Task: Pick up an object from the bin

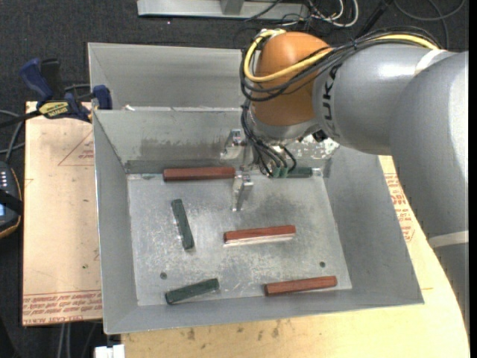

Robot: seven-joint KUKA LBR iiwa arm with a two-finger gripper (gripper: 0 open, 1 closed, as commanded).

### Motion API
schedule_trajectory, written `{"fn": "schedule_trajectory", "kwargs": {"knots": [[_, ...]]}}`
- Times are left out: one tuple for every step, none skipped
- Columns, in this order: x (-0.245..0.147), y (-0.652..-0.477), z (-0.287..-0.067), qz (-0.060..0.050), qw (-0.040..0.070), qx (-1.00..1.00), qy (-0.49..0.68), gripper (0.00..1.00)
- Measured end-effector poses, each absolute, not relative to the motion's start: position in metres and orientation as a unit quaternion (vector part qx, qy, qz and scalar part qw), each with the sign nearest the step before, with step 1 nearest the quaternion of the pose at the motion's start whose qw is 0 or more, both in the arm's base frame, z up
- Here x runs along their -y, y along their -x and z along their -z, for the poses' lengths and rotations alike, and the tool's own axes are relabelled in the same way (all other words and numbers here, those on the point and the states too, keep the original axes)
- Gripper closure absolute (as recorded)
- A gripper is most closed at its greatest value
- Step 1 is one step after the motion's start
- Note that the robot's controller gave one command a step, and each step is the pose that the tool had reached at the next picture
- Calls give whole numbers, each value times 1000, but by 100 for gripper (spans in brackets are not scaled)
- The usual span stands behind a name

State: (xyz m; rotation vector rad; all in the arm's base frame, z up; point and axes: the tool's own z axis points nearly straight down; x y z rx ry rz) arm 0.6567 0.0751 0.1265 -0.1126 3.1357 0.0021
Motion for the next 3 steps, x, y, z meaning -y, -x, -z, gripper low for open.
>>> {"fn": "schedule_trajectory", "kwargs": {"knots": [[-19, -604, -104, -1, 2, -999, 44, 0], [-16, -597, -82, -1, 8, -990, 141, 100], [-16, -597, -82, -1, 7, -990, 141, 100]]}}
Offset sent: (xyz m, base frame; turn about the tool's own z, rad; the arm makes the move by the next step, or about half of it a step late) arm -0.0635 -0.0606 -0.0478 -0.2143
